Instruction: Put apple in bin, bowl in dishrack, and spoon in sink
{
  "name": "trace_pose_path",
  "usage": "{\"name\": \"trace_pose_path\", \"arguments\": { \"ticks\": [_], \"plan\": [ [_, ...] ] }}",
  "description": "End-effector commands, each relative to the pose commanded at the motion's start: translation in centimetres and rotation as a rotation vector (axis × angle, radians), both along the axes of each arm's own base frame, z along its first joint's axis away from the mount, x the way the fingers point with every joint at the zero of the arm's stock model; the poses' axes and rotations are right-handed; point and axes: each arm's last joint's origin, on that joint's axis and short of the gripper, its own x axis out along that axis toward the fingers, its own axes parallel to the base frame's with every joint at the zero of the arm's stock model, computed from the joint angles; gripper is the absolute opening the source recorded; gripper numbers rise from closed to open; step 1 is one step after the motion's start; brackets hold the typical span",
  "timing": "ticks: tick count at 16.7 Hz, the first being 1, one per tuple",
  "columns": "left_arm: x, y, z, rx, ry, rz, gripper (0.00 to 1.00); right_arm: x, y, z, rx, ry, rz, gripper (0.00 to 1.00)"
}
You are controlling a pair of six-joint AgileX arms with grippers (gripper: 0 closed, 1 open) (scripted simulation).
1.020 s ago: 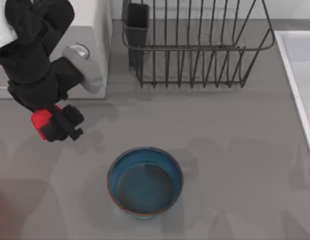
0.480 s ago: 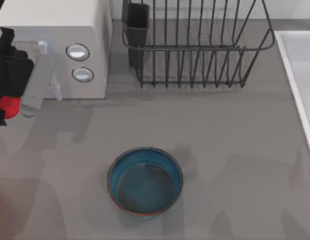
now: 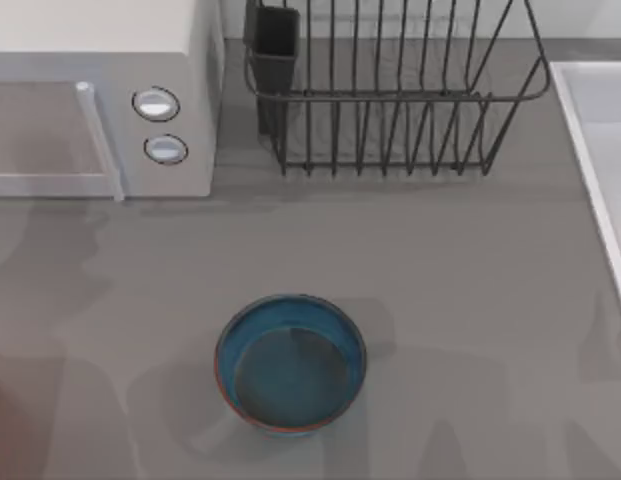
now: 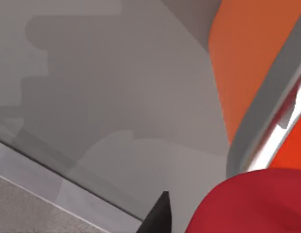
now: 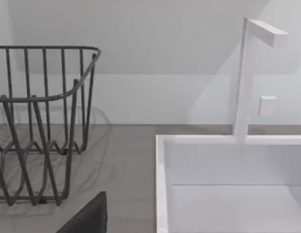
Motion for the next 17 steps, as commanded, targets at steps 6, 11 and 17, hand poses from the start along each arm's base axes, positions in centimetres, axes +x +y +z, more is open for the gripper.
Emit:
{"name": "trace_pose_path", "arguments": {
  "ticks": [6,11,17],
  "plan": [
    [-2.5,3.9,-0.4,0.056,0.109,-0.379,0.00,0.0,0.0,0.0,0.000,0.000,0.000,1.00],
    [-4.3,6.3,-1.2,0.043,0.174,-0.578,0.00,0.0,0.0,0.0,0.000,0.000,0.000,1.00],
    [-5.6,7.9,-2.2,0.002,0.211,-0.684,0.00,0.0,0.0,0.0,0.000,0.000,0.000,1.00]
  ]
}}
